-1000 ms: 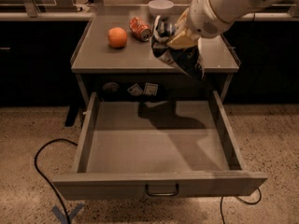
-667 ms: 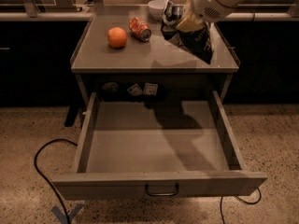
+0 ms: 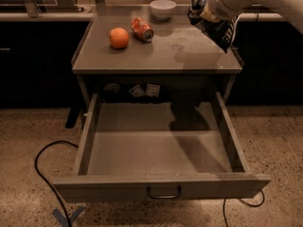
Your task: Pick blue chip bag from top drawer and place on counter
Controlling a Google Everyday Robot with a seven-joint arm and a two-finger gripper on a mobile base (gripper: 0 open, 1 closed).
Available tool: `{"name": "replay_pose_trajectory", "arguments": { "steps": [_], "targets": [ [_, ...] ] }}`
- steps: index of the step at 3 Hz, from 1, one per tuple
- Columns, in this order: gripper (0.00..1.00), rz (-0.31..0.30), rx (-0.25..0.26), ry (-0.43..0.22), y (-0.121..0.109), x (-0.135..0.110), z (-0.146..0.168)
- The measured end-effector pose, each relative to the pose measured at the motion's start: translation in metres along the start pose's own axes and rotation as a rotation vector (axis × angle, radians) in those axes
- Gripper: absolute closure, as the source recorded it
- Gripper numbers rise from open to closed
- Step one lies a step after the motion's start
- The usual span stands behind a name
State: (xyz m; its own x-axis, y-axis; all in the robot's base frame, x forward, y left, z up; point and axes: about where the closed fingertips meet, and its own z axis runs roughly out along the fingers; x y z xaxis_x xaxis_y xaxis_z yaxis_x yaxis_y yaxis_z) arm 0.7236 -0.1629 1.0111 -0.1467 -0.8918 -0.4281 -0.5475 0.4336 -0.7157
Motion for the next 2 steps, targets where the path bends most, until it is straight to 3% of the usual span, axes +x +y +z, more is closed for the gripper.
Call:
{"name": "replay_pose_trajectory", "arguments": {
  "steps": [1,2],
  "targets": [
    [1.00,0.077,0.071,-0.072,-0.0220,0.0398,0.0504],
    [1.00,0.076,0.071,-0.071,-0.0221,0.0387,0.0496]
  ]
}}
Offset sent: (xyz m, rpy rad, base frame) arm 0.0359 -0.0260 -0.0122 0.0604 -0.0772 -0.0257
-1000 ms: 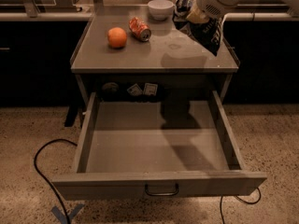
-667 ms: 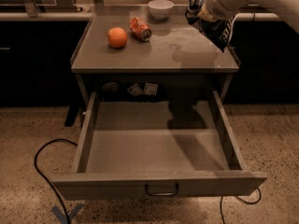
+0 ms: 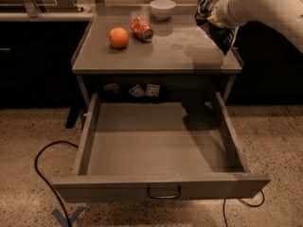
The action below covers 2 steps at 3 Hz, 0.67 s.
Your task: Pick blue chip bag from top drawer and place on counter
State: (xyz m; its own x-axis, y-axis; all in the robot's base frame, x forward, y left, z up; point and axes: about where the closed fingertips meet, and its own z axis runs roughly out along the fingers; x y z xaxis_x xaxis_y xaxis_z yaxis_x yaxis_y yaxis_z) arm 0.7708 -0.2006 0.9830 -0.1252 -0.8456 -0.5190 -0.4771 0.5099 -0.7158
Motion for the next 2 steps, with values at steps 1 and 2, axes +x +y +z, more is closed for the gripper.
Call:
{"name": "replay_pose_trajectory", "arguments": {
  "steps": [1,2],
  "targets": [
    [1.00,-0.010,-0.030,-0.029,0.008,-0.009,0.014],
    [1.00,-0.027,-0.100,-0.118,0.033,-0.040,0.037]
  ]
}}
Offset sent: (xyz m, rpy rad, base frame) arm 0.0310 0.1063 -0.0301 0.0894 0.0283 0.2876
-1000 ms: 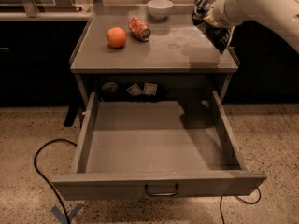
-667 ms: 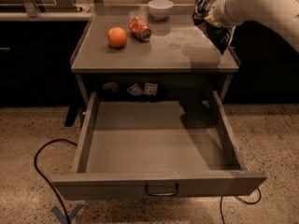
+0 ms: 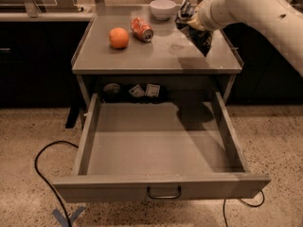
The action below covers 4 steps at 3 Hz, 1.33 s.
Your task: Pick blue chip bag from top drawer and place on counter
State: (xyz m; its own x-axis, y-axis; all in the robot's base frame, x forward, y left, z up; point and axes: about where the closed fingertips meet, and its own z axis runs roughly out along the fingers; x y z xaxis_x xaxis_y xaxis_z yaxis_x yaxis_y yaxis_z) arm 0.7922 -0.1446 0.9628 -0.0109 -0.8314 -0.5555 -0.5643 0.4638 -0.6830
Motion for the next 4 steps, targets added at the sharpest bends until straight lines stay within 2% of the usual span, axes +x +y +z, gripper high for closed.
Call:
{"name": "replay_pose_trajectory", "arguments": {
  "steps": [1,2,3,4],
  "targets": [
    [1.00,-0.015,-0.070,-0.059,0.022,-0.018,0.023],
    [1.00,0.010,-0.121,-0.056,0.040,-0.009,0.045],
    [1.00,0.018,-0.074,-0.004,0.039,0.001,0.065],
    [1.00,0.028,-0.057,0.008,0.034,0.006,0.067]
  ]
}}
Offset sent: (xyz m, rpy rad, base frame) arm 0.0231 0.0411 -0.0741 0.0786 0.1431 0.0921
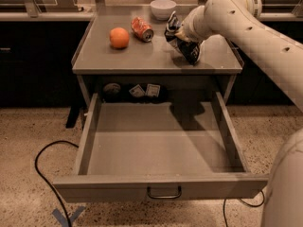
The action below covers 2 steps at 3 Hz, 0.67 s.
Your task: Pick blue chip bag from top drawer and place on counter
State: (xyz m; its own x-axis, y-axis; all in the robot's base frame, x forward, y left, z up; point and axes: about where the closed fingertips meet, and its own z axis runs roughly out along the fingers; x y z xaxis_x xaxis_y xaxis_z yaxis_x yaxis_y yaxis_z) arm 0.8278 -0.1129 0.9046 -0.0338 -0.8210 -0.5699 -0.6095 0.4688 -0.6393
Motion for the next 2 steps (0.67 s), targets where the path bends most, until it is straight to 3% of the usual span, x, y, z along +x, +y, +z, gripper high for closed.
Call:
{"name": "replay_pose_trajectory", "arguments": {
  "steps": [2],
  "targets": [
    [0.59,0.000,0.000,0.000,0.0000,0.0000,0.0000]
  ]
}}
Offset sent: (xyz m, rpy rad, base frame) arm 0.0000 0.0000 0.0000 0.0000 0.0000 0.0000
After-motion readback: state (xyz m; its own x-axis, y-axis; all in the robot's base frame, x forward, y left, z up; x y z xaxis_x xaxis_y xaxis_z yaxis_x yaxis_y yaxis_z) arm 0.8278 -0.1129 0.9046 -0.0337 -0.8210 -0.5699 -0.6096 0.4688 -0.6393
